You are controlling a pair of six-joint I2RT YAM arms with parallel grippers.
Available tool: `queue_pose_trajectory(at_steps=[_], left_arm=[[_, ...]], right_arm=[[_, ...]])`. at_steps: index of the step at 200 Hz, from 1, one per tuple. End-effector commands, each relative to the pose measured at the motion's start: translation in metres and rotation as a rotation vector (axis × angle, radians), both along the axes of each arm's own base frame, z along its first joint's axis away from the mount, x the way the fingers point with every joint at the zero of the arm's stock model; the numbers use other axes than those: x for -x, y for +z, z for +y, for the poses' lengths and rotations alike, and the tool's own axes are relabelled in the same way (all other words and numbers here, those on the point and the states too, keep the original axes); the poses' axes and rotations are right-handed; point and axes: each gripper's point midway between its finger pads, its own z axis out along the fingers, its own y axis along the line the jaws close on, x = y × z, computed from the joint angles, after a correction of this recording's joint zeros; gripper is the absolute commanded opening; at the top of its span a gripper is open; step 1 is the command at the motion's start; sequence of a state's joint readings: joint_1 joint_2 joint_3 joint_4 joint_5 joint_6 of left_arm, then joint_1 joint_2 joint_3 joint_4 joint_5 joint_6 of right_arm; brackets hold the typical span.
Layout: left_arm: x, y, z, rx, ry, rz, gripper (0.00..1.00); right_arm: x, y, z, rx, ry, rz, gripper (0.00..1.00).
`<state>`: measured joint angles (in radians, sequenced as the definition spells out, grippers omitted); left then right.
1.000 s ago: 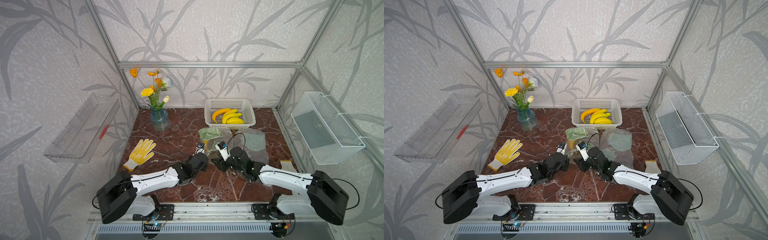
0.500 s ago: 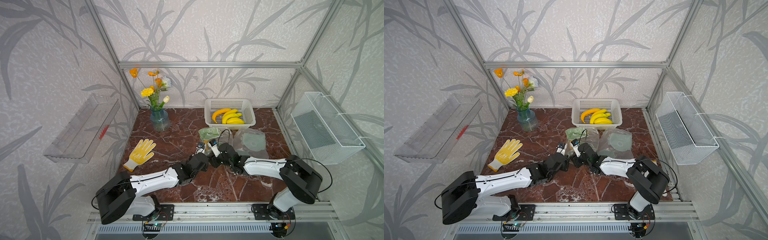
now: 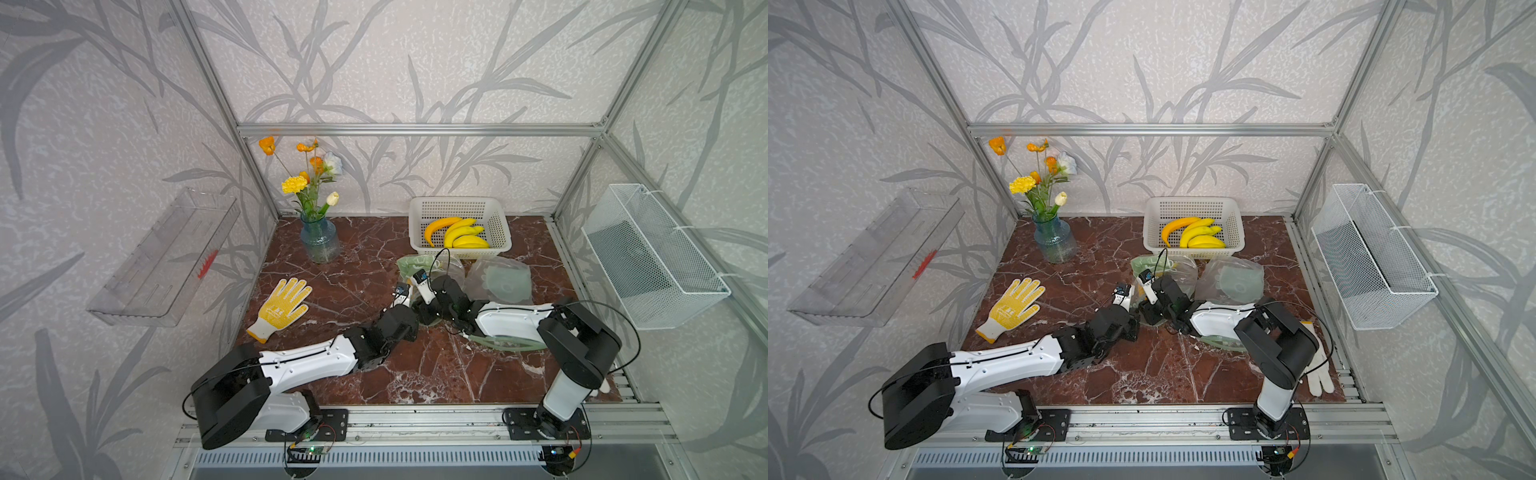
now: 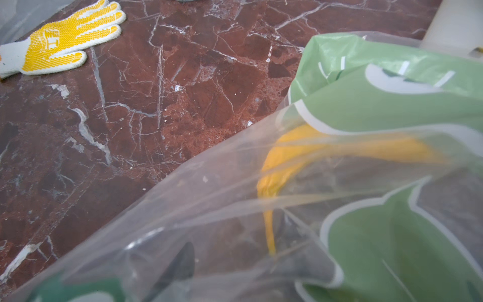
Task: Open the zip-top bag and take out the banana
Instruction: Pick up the banana from the zipper food storage bag.
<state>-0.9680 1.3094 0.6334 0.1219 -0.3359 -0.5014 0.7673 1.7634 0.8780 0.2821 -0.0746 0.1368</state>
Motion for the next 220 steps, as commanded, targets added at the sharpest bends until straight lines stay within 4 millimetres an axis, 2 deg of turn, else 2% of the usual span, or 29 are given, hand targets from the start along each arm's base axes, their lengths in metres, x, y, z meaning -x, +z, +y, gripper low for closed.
queue_pose_trajectory(at_steps=[1,29,86,147,184,206,220], left_arm=[[0.000,0.005,-0.010,0.040,-0.014,0.001,0.00],[0.000,0.005,-0.012,0.056,-0.014,0.004,0.00],[0.001,0.004,-0.015,0.067,-0.022,0.012,0.00],[0.002,0.002,-0.014,0.070,-0.014,0.014,0.00],[0.002,0.001,-0.014,0.070,-0.012,0.015,0.00],[0.002,0.000,-0.012,0.067,-0.007,0.015,0.00],[0.002,0.001,-0.012,0.068,-0.005,0.014,0.00]], right_arm=[[-0.004,-0.008,0.005,0.024,0.035,0.029,0.52],[-0.011,-0.024,0.002,0.065,0.012,0.065,0.52],[-0.024,-0.040,0.002,0.084,-0.002,0.089,0.52],[-0.027,-0.046,0.010,0.103,0.041,0.104,0.52],[-0.030,-0.052,0.009,0.140,0.044,0.118,0.42],[-0.030,-0.054,0.008,0.159,0.045,0.127,0.30],[-0.031,-0.057,0.007,0.174,0.046,0.143,0.29]])
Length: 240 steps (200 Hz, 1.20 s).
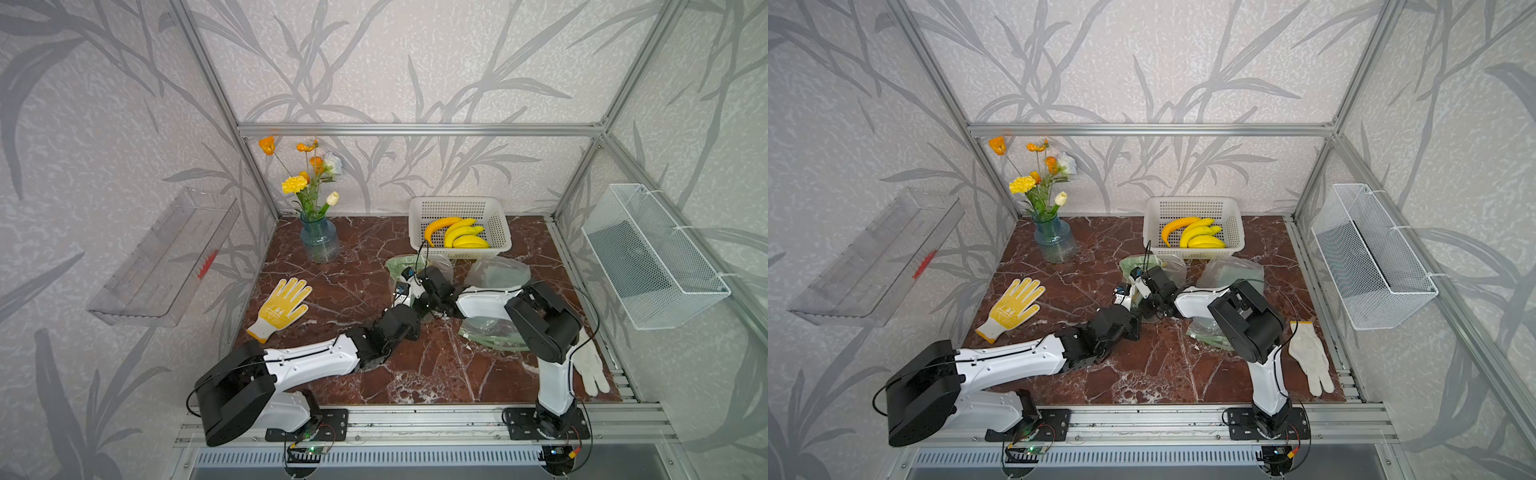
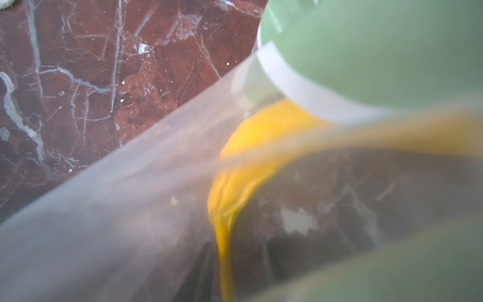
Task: Open the zip-top bag and take out the banana
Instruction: Pick up the banana from the zipper food storage bag.
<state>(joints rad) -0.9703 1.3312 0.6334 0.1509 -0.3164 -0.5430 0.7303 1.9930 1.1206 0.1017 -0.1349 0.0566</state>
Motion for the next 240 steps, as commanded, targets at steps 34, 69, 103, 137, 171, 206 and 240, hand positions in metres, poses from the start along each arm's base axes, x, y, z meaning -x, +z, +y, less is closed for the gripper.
queue_pose_trajectory(at_steps=[34,69,103,137,171,206,240], left_arm=[[0.002,0.003,-0.001,0.016,0.001,-0.012,0.00],[0.002,0.004,0.005,0.008,0.019,-0.023,0.00],[0.001,0.003,0.013,-0.021,0.045,-0.026,0.00],[0.001,0.003,0.021,-0.041,0.078,-0.021,0.22],[0.005,0.029,0.038,0.000,0.102,-0.087,0.72],[0.004,0.069,0.082,0.043,0.238,-0.213,0.94],[-0.029,0.034,0.112,0.116,0.323,-0.009,0.95]], right_arm=[[0.002,-0.024,-0.012,0.111,0.005,0.082,0.29],[0.006,-0.033,-0.017,0.160,0.020,0.112,0.19],[0.008,-0.026,-0.019,0.134,0.004,0.126,0.01],[0.017,0.002,-0.011,-0.041,0.026,0.166,0.00],[0.031,0.021,-0.012,-0.131,0.069,0.174,0.00],[0.049,0.025,-0.018,-0.177,0.110,0.141,0.00],[0.063,0.025,-0.020,-0.238,0.132,0.129,0.00]])
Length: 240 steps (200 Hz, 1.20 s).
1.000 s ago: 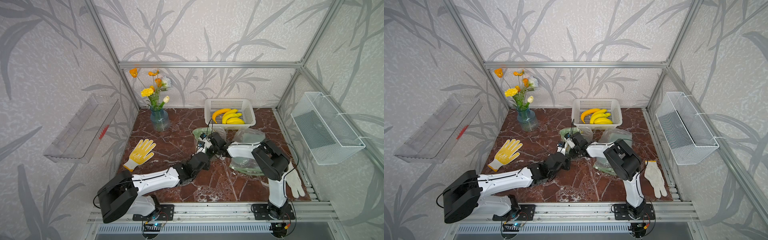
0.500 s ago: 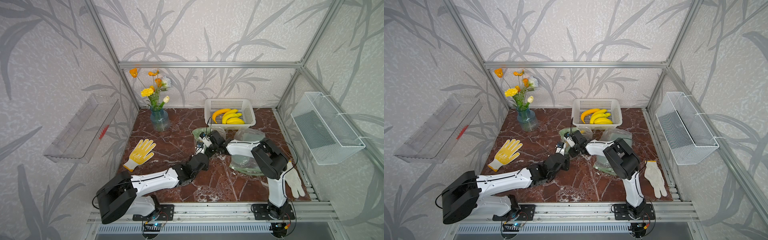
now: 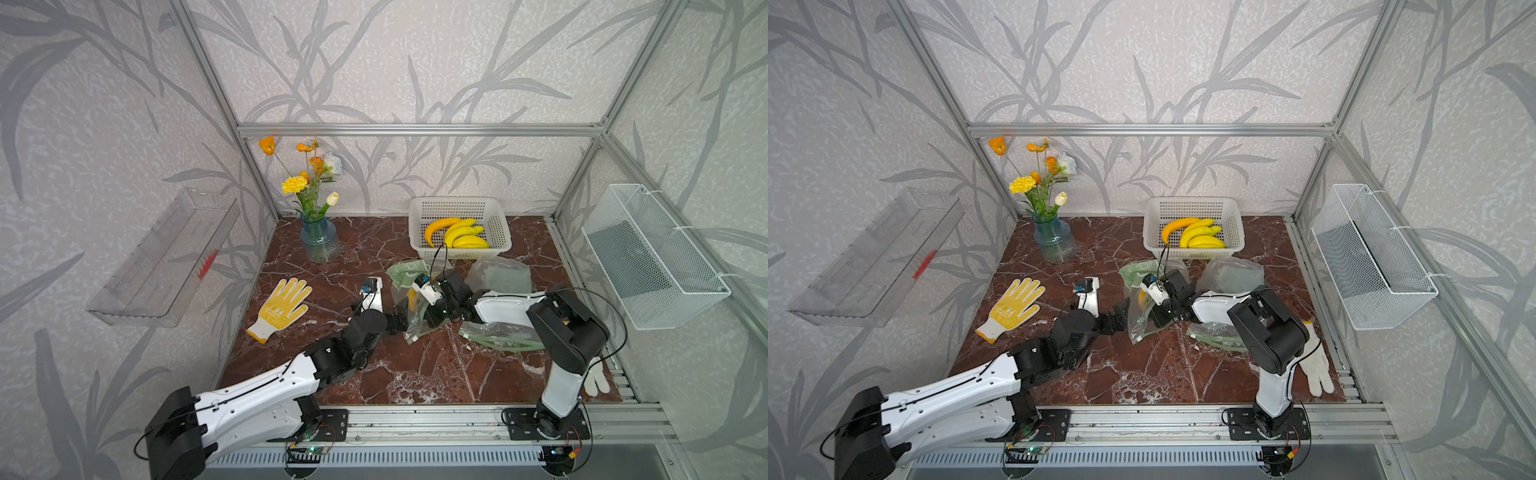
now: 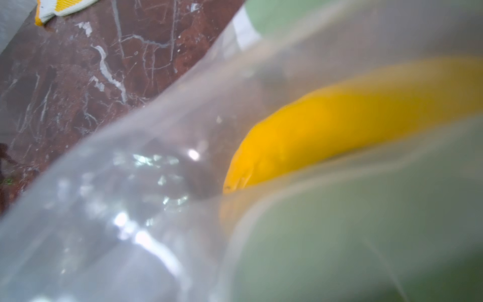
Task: Open the zip-top bag and take out the banana
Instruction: Pick up the banana from the zipper food storage bag.
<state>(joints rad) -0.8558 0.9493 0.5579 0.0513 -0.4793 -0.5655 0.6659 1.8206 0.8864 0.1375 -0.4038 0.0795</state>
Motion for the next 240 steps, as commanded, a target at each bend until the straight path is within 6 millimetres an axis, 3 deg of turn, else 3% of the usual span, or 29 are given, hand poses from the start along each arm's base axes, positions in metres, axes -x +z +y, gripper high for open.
queue_pose_trajectory(at_steps=[1,41,58,74,89,120,151,172,184,206,238,240], left_arm=[[-0.018,-0.046,0.022,0.016,0.046,0.185,0.95],[-0.078,-0.078,0.017,0.140,0.022,0.329,0.88],[-0.100,-0.087,0.001,0.185,-0.043,0.383,0.83],[-0.114,-0.095,-0.014,0.216,-0.102,0.425,0.74],[-0.124,-0.098,-0.023,0.254,-0.126,0.400,0.71],[-0.136,-0.127,-0.026,0.273,-0.121,0.482,0.61],[-0.135,-0.150,-0.031,0.317,-0.119,0.544,0.53],[-0.136,-0.155,-0.030,0.326,-0.112,0.542,0.50],[-0.139,-0.154,-0.031,0.324,-0.112,0.526,0.37],[-0.148,-0.149,-0.034,0.317,-0.129,0.502,0.00],[-0.161,-0.146,-0.014,0.221,-0.085,0.475,0.00],[-0.161,-0.146,-0.012,0.216,-0.083,0.474,0.00]], right_arm=[[0.006,0.017,0.008,-0.095,0.029,-0.035,0.00],[0.015,0.014,0.006,-0.098,0.041,-0.040,0.00],[0.017,0.013,0.006,-0.092,0.039,-0.042,0.00],[0.016,0.013,0.006,-0.091,0.035,-0.045,0.00],[0.017,0.013,0.007,-0.094,0.036,-0.044,0.00],[0.016,0.014,0.009,-0.093,0.035,-0.047,0.00],[0.012,0.015,0.009,-0.092,0.022,-0.055,0.00],[0.012,0.014,0.012,-0.097,0.028,-0.054,0.00],[0.014,0.013,0.016,-0.102,0.035,-0.053,0.00],[0.020,0.014,0.022,-0.099,0.058,-0.052,0.00],[0.038,0.027,0.020,-0.107,0.084,-0.030,0.00],[0.039,0.034,0.020,-0.118,0.086,-0.040,0.00]])
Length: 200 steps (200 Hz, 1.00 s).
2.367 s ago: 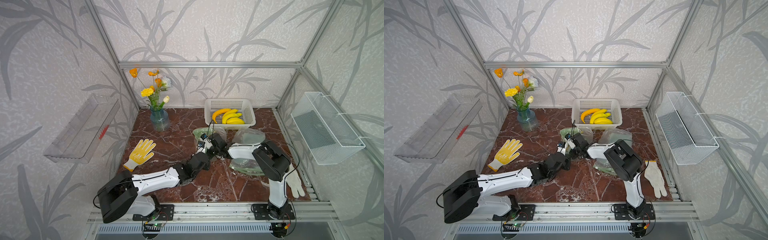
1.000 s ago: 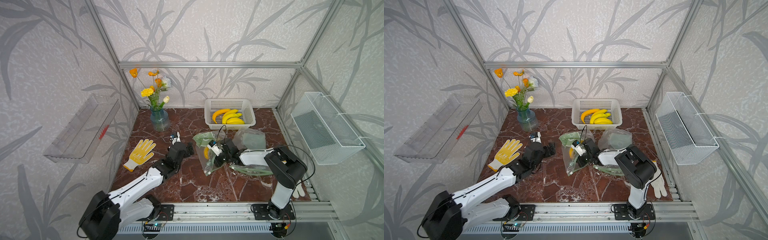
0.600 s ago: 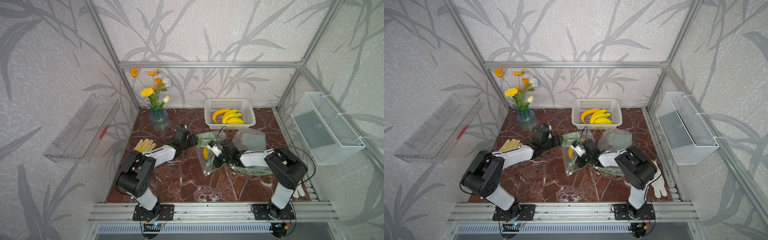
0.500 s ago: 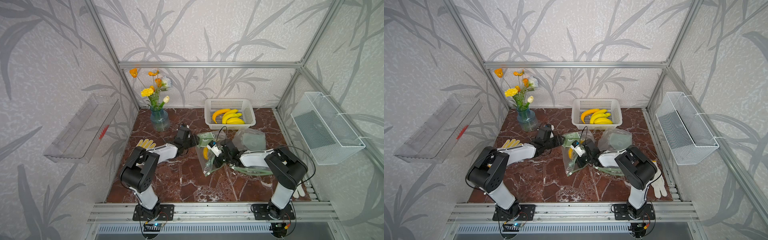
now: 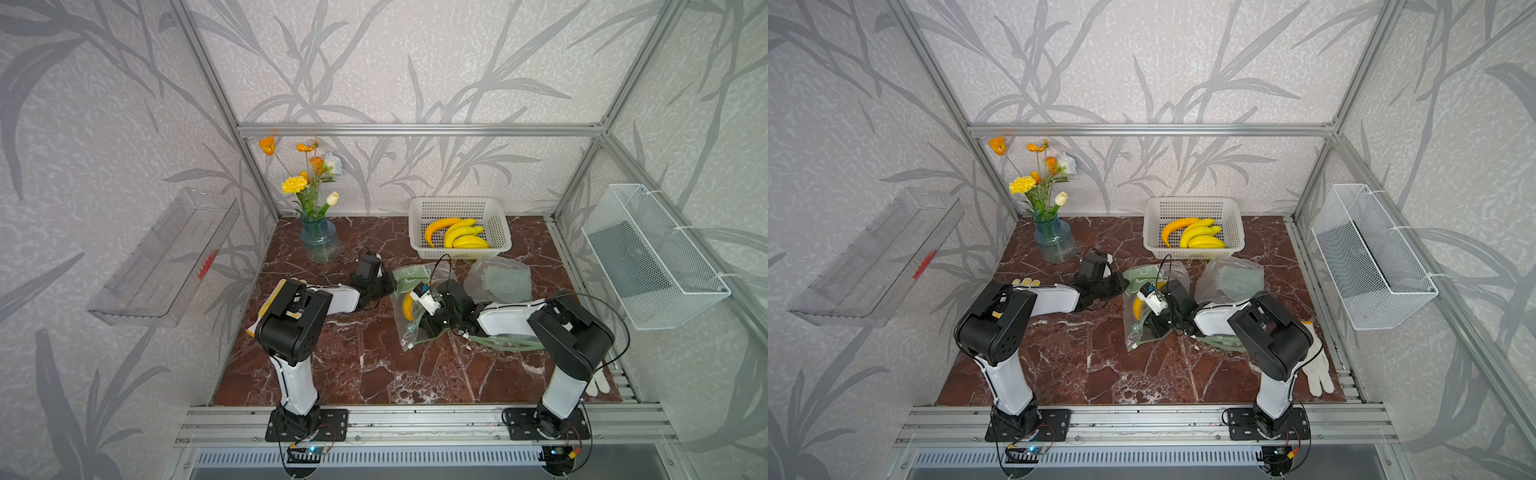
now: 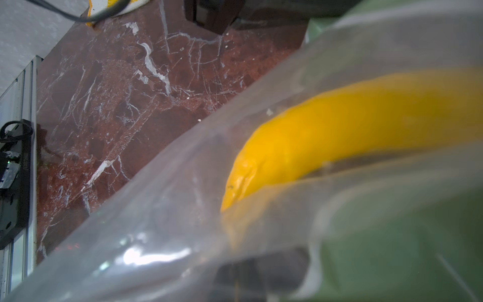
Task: Open the zip-top bag and take out the banana
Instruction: Pick up the banana from the zipper food storage bag.
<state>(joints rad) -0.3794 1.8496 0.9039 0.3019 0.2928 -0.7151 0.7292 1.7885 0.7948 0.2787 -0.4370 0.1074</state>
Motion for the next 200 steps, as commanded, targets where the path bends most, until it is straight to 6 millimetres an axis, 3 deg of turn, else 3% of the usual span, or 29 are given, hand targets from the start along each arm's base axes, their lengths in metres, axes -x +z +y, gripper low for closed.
queue_pose_trajectory(at_steps=[1,55,80,101,122,152,174,200], left_arm=[[-0.018,0.010,0.016,-0.076,0.012,-0.048,0.00],[-0.030,0.006,0.074,-0.264,0.095,-0.013,0.00],[-0.037,0.004,0.082,-0.335,0.092,-0.014,0.00],[-0.042,0.001,0.081,-0.356,0.077,-0.011,0.00],[-0.045,0.002,0.079,-0.356,0.063,-0.023,0.00],[-0.043,0.003,0.079,-0.365,0.050,-0.029,0.00],[-0.042,0.002,0.080,-0.373,0.048,-0.031,0.00],[-0.041,-0.001,0.083,-0.398,0.043,-0.026,0.00]], right_arm=[[0.012,0.031,0.002,-0.045,0.021,-0.014,0.00],[0.087,0.073,-0.036,-0.061,0.117,0.089,0.00],[0.135,0.091,-0.054,-0.106,0.183,0.186,0.00],[0.162,0.111,-0.069,-0.177,0.205,0.195,0.00],[0.168,0.143,-0.082,-0.268,0.156,0.104,0.00],[0.154,0.190,-0.097,-0.330,0.066,-0.089,0.00],[0.138,0.210,-0.094,-0.300,0.045,-0.164,0.00],[0.141,0.253,-0.078,-0.372,0.154,-0.234,0.00]])
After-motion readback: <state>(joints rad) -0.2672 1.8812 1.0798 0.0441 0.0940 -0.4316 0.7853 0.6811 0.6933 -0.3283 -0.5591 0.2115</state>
